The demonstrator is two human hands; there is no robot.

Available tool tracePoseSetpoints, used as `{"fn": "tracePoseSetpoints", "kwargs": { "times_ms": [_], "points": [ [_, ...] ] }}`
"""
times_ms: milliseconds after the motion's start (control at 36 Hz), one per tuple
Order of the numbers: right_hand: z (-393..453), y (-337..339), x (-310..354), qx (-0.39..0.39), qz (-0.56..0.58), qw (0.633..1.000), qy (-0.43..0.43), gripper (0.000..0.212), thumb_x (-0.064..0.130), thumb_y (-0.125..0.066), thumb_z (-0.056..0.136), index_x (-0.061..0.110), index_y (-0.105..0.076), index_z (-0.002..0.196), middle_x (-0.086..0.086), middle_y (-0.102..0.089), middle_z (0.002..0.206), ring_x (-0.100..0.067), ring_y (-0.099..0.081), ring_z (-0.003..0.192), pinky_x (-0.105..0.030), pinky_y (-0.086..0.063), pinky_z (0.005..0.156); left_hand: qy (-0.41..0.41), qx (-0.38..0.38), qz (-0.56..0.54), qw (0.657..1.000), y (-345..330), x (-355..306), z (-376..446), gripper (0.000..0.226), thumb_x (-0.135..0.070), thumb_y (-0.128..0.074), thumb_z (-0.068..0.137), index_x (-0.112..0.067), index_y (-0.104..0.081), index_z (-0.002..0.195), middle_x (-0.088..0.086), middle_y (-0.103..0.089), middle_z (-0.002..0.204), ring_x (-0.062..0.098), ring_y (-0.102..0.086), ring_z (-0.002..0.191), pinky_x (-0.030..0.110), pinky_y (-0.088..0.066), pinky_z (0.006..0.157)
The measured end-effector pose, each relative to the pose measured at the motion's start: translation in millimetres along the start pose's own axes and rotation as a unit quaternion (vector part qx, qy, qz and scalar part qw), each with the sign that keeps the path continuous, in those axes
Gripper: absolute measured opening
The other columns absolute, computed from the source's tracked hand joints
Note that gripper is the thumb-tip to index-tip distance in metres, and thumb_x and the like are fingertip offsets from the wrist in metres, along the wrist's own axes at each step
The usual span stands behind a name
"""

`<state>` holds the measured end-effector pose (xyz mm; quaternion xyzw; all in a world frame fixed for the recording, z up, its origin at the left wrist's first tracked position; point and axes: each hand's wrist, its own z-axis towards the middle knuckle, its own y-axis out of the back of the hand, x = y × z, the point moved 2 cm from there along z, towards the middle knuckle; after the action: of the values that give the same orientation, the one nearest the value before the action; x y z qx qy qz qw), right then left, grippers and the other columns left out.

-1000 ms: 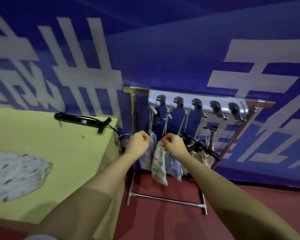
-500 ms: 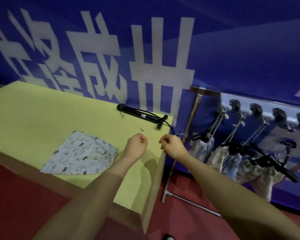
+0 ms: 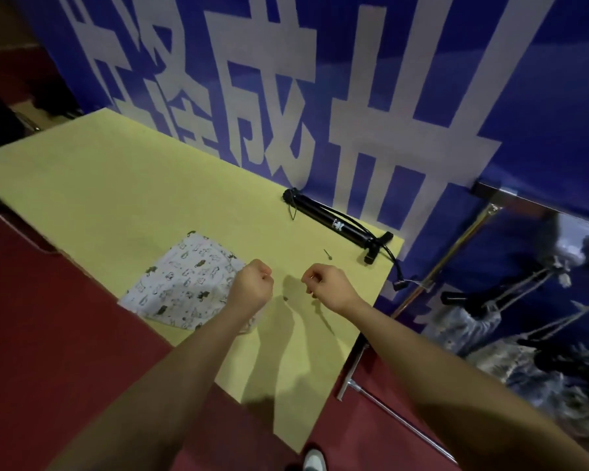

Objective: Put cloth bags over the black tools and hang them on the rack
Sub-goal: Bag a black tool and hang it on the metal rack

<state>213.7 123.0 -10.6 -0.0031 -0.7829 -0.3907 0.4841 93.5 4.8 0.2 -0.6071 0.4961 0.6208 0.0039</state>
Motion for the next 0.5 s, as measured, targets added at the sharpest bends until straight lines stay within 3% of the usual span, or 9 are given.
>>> {"fn": "tracePoseSetpoints", "kwargs": {
  "times_ms": [56,167,278,333,417,500],
  "points": [
    [8.0,-8.9,-3.4,0.013,-0.003,1.0,-0.001,0.016,0.014,-0.049,0.092,0.016,-0.065,0.087,-0.005,-0.066,0.078,-0.027,-0.064,0.074,-0.038,-0.053,0.067,0.005,-0.001,0.012,1.0,2.5,10.0,3.2,0.021,-0.005,-0.045,0.091,-0.003,-0.059,0.106,0.012,-0.063,0.096,0.02,-0.053,0.074,0.024,-0.041,0.06],
    [20.0,-27.4,-7.1,0.037,-0.009,0.999,-0.001,0.016,0.016,-0.051,0.093,0.013,-0.067,0.089,-0.003,-0.065,0.078,-0.029,-0.067,0.08,-0.041,-0.054,0.072,0.022,0.021,0.054,0.998,6.1,26.8,14.3,0.024,-0.004,-0.04,0.093,-0.006,-0.062,0.103,0.013,-0.062,0.092,0.023,-0.054,0.075,0.025,-0.04,0.065],
    [30.9,-47.9,-8.3,0.063,-0.025,0.998,0.006,0.016,0.016,-0.053,0.092,0.015,-0.069,0.094,-0.008,-0.07,0.095,-0.028,-0.066,0.089,-0.046,-0.054,0.082,0.02,0.052,0.137,0.989,6.4,40.1,27.3,0.023,-0.003,-0.041,0.088,-0.013,-0.045,0.068,0.007,-0.05,0.068,0.022,-0.048,0.066,0.026,-0.038,0.061],
    [38.8,-59.2,-7.6,0.07,-0.033,0.997,-0.003,0.02,0.014,-0.052,0.092,0.014,-0.07,0.101,-0.009,-0.069,0.104,-0.028,-0.064,0.095,-0.043,-0.052,0.086,0.015,0.071,0.186,0.98,6.7,49.5,36.2,0.028,-0.006,-0.043,0.088,-0.012,-0.041,0.061,0.005,-0.047,0.061,0.022,-0.048,0.064,0.026,-0.038,0.059],
    [42.8,-68.7,-6.4,0.075,-0.05,0.996,-0.006,0.029,0.006,-0.05,0.09,0.014,-0.069,0.11,-0.01,-0.066,0.114,-0.026,-0.06,0.105,-0.032,-0.046,0.09,-0.005,0.092,0.225,0.97,5.6,55.6,38.1,0.029,-0.011,-0.044,0.088,-0.011,-0.043,0.059,0.007,-0.047,0.06,0.024,-0.046,0.058,0.03,-0.037,0.055],
    [46.3,-82.9,-4.3,0.065,-0.047,0.997,0.007,0.041,-0.006,-0.051,0.08,0.011,-0.069,0.113,-0.014,-0.067,0.109,-0.028,-0.059,0.103,-0.03,-0.043,0.089,-0.023,0.115,0.238,0.964,8.5,60.9,46.7,0.021,-0.014,-0.049,0.089,-0.006,-0.066,0.079,0.01,-0.066,0.078,0.023,-0.059,0.069,0.031,-0.048,0.063]
  ]
}}
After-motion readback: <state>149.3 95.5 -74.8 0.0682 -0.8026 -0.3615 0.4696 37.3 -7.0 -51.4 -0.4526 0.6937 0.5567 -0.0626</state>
